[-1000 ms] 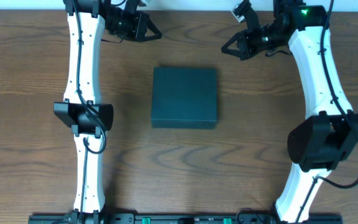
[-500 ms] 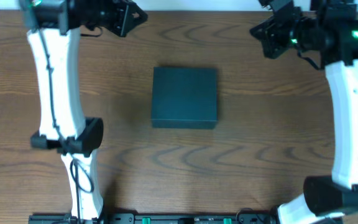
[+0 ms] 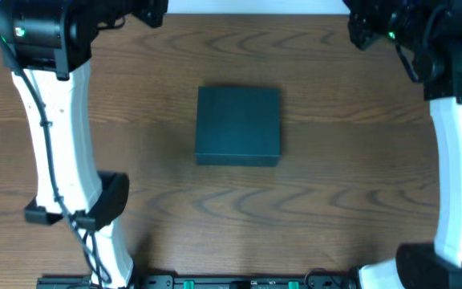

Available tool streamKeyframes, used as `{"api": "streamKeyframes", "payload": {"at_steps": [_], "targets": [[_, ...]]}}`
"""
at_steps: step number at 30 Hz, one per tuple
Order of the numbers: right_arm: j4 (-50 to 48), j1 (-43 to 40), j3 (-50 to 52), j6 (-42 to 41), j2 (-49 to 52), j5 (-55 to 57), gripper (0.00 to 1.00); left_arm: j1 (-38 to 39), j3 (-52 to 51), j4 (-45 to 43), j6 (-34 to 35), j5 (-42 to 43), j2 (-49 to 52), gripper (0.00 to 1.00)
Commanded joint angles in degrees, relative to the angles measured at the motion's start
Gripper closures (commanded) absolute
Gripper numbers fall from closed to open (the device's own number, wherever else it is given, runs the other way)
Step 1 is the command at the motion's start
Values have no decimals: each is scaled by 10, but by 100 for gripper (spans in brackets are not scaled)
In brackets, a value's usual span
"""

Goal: Pack container

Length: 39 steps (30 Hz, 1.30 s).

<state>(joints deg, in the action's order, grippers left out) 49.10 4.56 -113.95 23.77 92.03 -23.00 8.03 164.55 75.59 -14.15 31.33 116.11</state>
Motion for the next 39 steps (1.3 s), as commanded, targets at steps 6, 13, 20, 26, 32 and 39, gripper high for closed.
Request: {"api": "streamKeyframes", "payload": {"at_steps": [6, 13, 20, 26, 32, 39], "targets": [[-202, 0, 353, 16, -336, -5, 98, -5, -334, 6, -4, -121, -268, 94], [-104, -2, 474, -96, -477, 7, 98, -3, -585, -73, -4, -118, -482, 94], [128, -2, 474, -96, -531, -18, 98, 19, -789, -76, 22, -127, -716, 94], [242, -2, 474, -97, -574, -30, 98, 22, -871, -51, 56, -118, -818, 94], [240, -2, 474, -128, -580, -27, 1, 22, -872, -49, 113, -118, -829, 5], [241, -2, 474, -128, -580, -27, 1, 22, -872, -2, 120, -119, -829, 5]]}}
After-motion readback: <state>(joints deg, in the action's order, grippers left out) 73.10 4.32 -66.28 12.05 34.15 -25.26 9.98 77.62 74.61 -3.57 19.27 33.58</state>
